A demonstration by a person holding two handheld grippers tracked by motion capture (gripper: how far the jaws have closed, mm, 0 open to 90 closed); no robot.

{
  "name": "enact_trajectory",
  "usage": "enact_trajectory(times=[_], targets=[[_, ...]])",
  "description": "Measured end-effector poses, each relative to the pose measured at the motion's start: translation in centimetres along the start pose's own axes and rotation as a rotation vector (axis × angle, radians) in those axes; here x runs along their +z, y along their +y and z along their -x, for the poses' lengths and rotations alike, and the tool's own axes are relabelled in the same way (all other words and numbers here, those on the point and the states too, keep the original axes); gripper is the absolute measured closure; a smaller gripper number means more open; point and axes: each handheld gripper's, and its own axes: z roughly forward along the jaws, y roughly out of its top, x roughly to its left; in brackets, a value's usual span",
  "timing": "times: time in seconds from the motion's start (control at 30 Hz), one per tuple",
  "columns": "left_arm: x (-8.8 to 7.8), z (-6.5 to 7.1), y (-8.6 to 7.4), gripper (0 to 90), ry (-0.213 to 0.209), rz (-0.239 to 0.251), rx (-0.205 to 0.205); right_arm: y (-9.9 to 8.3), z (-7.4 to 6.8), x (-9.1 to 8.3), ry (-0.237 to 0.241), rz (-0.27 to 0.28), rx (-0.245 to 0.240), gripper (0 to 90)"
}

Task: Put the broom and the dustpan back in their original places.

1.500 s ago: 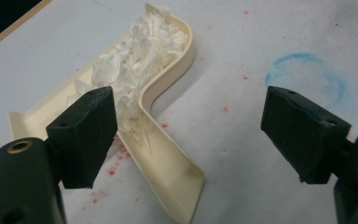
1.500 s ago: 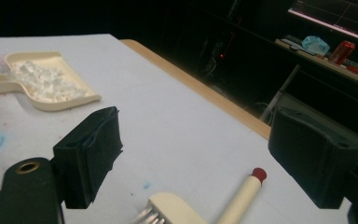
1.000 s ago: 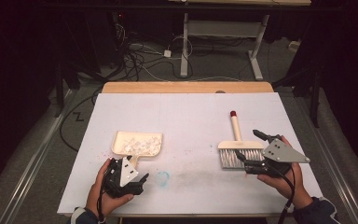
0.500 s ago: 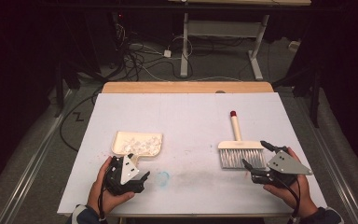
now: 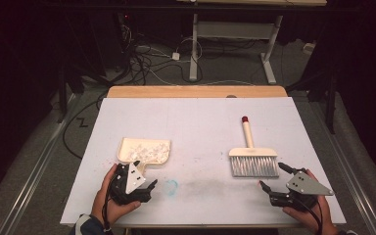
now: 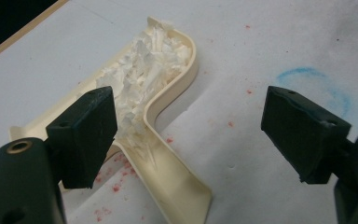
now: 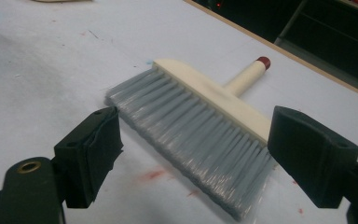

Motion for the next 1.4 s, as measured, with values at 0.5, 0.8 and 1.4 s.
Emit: enact_trajectory(times=[0.5, 0.8, 1.4], targets=[[-0.33, 0.44, -0.20, 17.8, -0.004, 0.000, 0.023, 0.67, -0.39, -0.12, 0.019, 0.019, 0.001, 17.8], [-0.11, 0.47, 0.07, 17.8, -0.003, 0.001, 0.033, 0.74, -0.67, -0.30, 0.014, 0.015, -0.015, 17.8], [0.37, 0.51, 0.18, 17.8, -0.009, -0.011, 0.026, 0.70, -0.53, -0.19, 0.023, 0.007, -0.018, 17.7]])
